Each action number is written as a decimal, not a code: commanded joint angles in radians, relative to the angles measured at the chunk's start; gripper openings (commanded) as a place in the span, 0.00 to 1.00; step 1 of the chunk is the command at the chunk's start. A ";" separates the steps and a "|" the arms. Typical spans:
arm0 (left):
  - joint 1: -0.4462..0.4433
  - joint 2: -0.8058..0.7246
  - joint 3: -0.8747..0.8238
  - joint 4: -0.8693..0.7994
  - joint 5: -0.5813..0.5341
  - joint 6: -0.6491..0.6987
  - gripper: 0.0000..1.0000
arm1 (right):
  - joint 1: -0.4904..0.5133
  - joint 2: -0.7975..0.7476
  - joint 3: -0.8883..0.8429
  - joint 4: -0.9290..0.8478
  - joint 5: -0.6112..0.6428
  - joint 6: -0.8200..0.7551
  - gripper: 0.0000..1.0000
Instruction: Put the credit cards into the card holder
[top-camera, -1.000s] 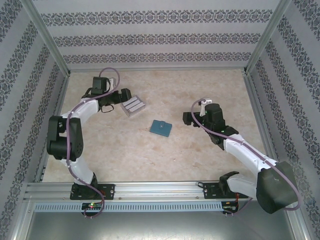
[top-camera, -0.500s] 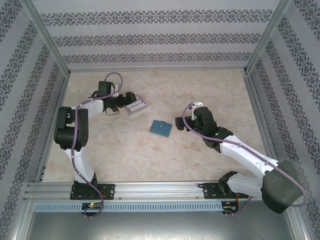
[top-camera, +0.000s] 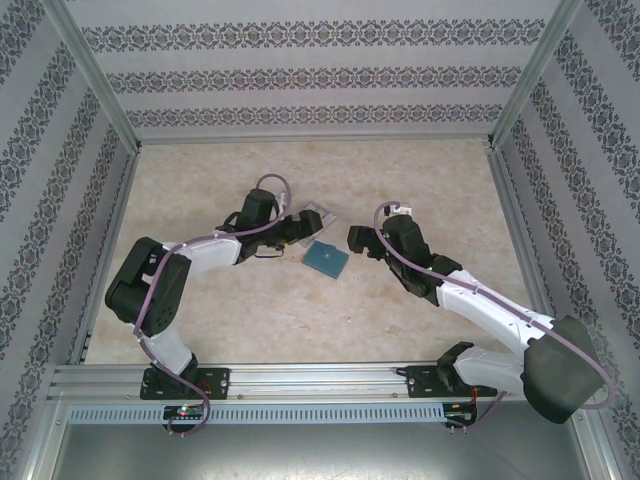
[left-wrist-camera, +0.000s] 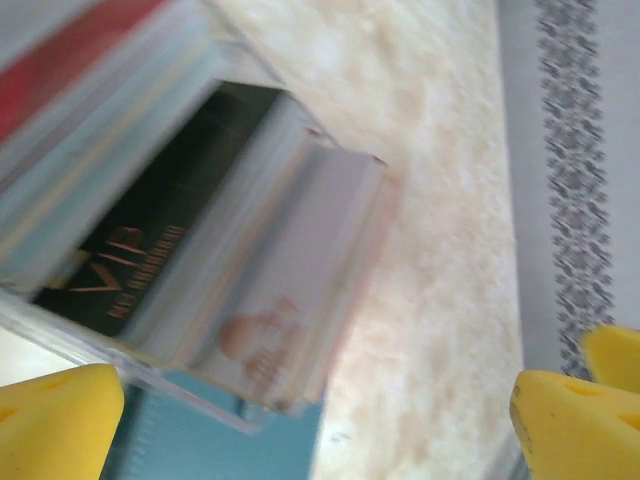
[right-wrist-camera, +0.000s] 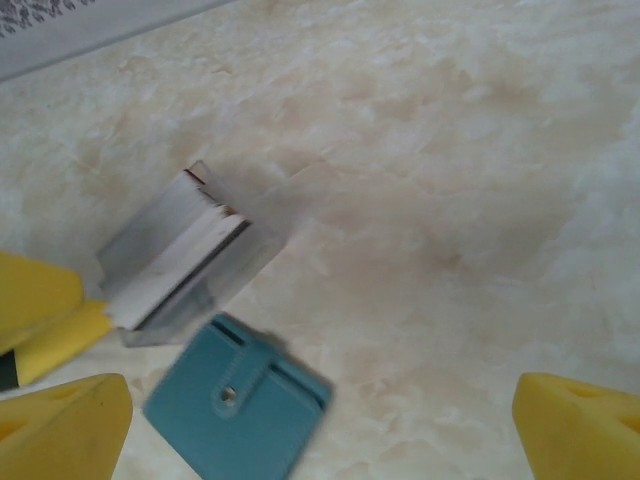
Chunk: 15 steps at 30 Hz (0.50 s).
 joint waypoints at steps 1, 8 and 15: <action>-0.029 -0.051 0.046 0.050 -0.039 -0.055 0.99 | -0.002 0.036 0.031 0.018 -0.002 0.113 0.98; 0.025 -0.151 0.117 -0.196 -0.139 0.067 0.99 | -0.010 0.194 0.079 0.116 -0.157 0.343 0.96; 0.184 -0.267 0.121 -0.392 -0.257 0.107 0.99 | 0.053 0.430 0.241 0.237 -0.224 0.345 0.88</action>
